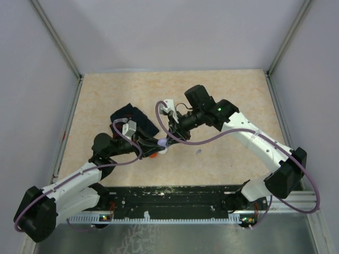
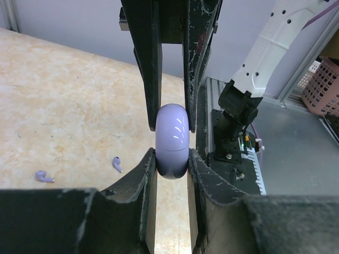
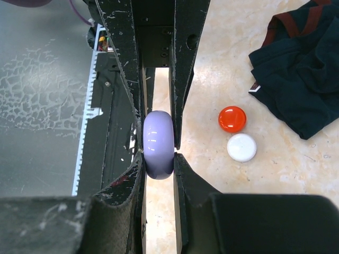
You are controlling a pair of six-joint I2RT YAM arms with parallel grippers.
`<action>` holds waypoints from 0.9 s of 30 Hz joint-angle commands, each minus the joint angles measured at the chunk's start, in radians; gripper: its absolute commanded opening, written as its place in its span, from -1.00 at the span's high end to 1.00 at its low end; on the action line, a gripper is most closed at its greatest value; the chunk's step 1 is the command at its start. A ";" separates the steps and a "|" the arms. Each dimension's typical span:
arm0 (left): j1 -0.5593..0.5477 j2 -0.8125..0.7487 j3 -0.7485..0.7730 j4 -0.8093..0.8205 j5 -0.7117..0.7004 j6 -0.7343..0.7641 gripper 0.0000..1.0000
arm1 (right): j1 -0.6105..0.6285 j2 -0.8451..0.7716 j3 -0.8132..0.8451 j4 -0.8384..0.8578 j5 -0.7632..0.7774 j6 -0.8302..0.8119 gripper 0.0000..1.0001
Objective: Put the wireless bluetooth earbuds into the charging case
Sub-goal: Open the charging case.
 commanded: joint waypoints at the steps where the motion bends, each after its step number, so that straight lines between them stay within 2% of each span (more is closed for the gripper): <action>1: -0.001 0.000 -0.013 0.032 0.020 0.064 0.80 | 0.015 -0.037 0.025 0.022 0.003 -0.007 0.94; 5: -0.002 0.001 -0.035 0.008 0.026 0.156 0.81 | 0.016 -0.044 0.031 0.024 0.025 0.003 0.74; 11: -0.022 -0.005 -0.077 0.031 0.020 0.267 0.90 | 0.015 -0.039 0.034 0.023 0.063 0.013 0.60; 19: -0.035 -0.009 -0.125 0.064 0.032 0.379 1.00 | 0.002 -0.030 0.034 0.024 0.083 0.028 0.52; 27: -0.042 0.014 -0.138 0.070 0.053 0.436 1.00 | -0.018 -0.022 0.035 0.032 0.089 0.046 0.46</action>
